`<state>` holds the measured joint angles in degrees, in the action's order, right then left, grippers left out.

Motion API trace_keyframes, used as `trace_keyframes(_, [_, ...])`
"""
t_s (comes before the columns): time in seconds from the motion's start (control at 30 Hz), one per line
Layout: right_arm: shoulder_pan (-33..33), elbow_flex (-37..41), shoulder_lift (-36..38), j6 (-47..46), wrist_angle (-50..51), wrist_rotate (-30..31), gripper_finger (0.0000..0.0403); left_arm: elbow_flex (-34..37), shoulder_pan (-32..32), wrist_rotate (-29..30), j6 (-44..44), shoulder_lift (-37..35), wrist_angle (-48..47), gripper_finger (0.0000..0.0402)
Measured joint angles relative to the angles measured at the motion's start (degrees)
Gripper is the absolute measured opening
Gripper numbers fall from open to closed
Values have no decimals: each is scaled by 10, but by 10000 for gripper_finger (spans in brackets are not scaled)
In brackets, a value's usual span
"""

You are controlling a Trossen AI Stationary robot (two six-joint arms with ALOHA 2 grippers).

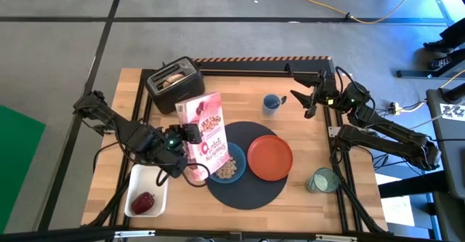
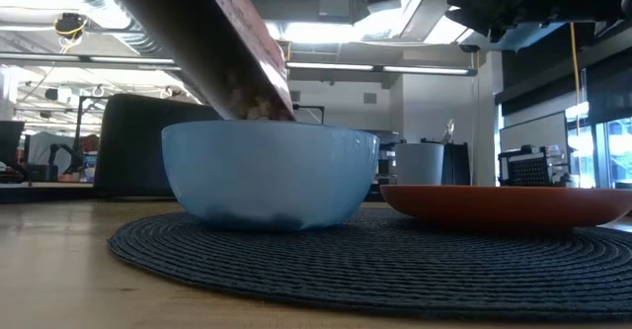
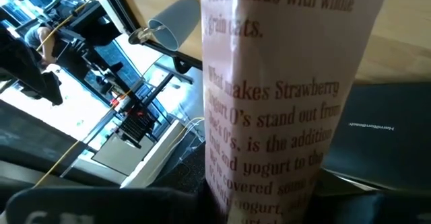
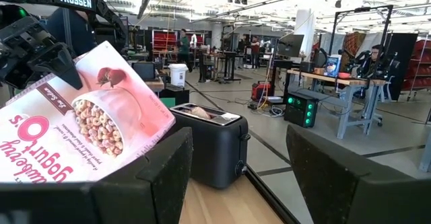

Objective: Arrange a breakfast setting
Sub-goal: Pour the cereal from the box on the blue bowl

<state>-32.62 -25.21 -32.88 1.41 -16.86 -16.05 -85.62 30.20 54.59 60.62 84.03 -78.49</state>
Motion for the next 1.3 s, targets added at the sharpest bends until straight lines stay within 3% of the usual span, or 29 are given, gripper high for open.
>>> trace_keyframes(0.67, [0,0,0,0,0,0,232,0,-18,-6,-10,0,1,100])
trace_keyframes(1.0, [0,0,0,0,5,0,232,0,-48,-70,-90,-6,-22,100])
trace_keyframes(1.3, [0,0,0,0,5,-5,232,0,-87,-125,-111,-7,-21,100])
